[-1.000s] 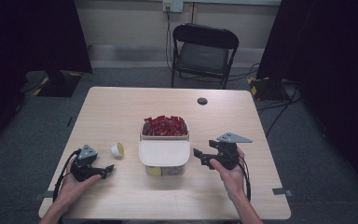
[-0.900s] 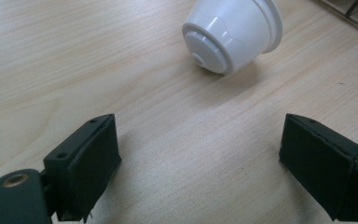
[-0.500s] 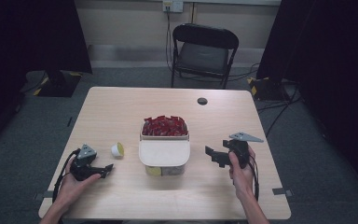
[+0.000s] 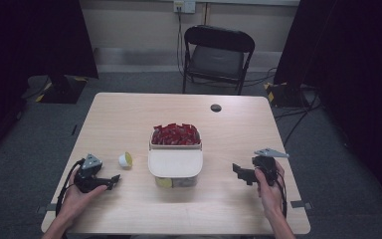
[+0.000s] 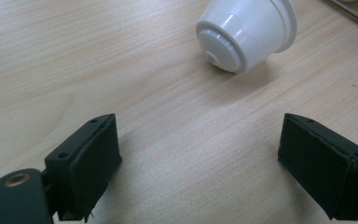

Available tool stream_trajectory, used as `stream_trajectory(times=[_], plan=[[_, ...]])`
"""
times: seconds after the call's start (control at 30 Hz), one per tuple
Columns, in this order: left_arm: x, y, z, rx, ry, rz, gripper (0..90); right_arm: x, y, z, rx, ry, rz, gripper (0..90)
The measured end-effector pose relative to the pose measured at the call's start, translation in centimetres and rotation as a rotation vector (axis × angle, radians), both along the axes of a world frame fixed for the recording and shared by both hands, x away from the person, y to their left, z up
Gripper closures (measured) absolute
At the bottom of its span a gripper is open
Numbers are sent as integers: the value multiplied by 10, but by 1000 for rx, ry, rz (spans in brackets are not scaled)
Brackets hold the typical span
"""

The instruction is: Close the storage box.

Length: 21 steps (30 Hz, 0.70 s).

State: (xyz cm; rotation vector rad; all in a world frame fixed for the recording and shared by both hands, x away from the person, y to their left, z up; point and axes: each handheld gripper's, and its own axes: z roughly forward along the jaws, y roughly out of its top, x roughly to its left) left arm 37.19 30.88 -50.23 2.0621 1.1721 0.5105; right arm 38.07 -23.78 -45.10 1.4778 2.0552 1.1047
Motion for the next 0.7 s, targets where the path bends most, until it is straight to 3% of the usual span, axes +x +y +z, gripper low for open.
stream_trajectory(times=[0.2,0.5,0.6,0.7], plan=[[0,0,0,0,-1,0,119,1,-12,-20,-31,30,-21,144],[0,0,0,-1,-2,0,119,4,-17,-41,-133,76,-54,145],[0,0,0,-1,-1,0,119,2,-17,-45,-169,57,-70,142],[0,0,0,-1,-1,1,119,1,-16,-49,-169,24,-88,97]])
